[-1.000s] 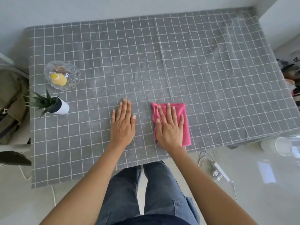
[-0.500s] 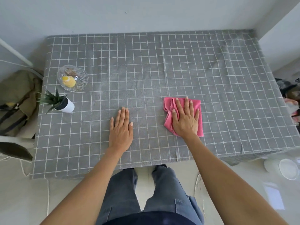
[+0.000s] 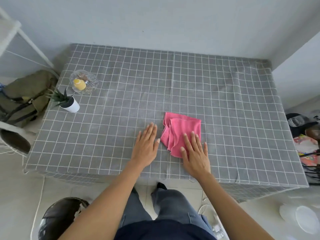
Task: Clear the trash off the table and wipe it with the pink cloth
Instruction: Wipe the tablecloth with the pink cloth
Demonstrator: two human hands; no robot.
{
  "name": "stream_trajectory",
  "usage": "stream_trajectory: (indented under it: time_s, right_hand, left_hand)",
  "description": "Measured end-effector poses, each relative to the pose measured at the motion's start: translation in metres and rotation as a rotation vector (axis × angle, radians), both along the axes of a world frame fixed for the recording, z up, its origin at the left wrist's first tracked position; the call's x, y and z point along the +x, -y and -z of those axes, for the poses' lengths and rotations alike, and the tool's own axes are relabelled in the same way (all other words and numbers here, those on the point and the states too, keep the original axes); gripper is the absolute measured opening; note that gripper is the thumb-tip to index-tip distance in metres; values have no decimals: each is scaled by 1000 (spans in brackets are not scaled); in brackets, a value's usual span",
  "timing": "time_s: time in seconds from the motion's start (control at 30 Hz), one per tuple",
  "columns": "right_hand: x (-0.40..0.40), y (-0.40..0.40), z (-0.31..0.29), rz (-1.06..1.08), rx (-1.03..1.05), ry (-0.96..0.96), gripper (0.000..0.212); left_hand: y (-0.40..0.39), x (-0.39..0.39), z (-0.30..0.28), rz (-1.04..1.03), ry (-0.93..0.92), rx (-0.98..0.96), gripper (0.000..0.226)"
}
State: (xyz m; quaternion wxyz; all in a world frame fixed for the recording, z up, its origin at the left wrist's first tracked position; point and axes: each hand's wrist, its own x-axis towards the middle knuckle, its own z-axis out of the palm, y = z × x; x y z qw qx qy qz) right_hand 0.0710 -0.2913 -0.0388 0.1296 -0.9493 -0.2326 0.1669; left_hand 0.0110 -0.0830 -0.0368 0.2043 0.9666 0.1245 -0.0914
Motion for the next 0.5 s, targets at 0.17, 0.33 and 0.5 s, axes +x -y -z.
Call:
stream_trajectory:
  time_s: [0.17, 0.33, 0.5]
  right_hand:
    - [-8, 26, 1, -67, -71, 19, 60]
    - [0, 31, 2, -116, -122, 2, 62]
    - [12, 34, 4, -177, -127, -26, 70]
  left_hand:
    - [38, 0, -6, 149, 27, 72, 59]
    - [56, -2, -1, 184, -88, 134, 59]
    - [56, 1, -1, 162, -147, 161, 66]
